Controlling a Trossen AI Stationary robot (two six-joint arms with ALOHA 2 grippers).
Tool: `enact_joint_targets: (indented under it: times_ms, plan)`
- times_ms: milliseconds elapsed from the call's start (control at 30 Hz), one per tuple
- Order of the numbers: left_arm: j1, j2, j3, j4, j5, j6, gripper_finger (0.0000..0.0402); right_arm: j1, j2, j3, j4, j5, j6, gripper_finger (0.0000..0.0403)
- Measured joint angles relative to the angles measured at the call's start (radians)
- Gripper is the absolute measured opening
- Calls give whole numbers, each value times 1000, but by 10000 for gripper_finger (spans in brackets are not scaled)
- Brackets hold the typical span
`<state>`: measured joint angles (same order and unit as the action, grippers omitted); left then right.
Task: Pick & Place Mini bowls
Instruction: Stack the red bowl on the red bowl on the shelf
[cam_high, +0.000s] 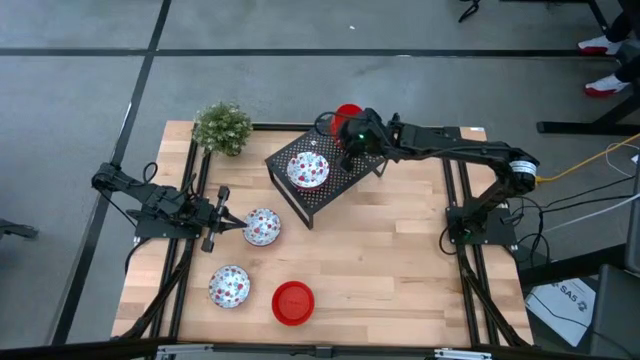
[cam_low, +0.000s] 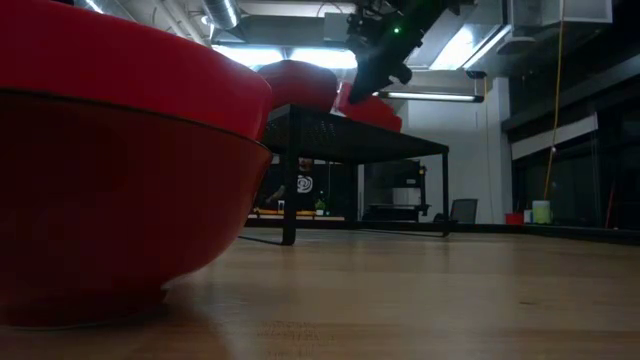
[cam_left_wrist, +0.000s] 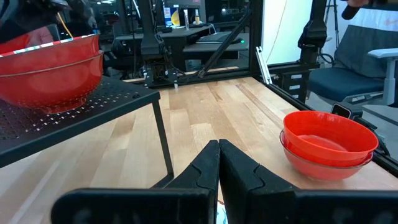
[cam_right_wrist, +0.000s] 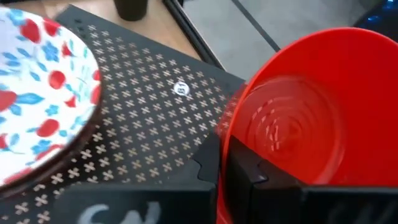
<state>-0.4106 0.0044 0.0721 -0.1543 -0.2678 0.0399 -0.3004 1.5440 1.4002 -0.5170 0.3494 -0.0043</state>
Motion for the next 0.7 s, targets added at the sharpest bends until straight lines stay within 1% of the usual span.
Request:
enact_joint_targets:
  times_ms: [333,700]
  plan:
    - [0,0,0,0,0,0,4,0,-3,0,-122,7,-2,14]
    - [0,0,0,0,0,0,4,0,-3,0,-133,-1,-3,14]
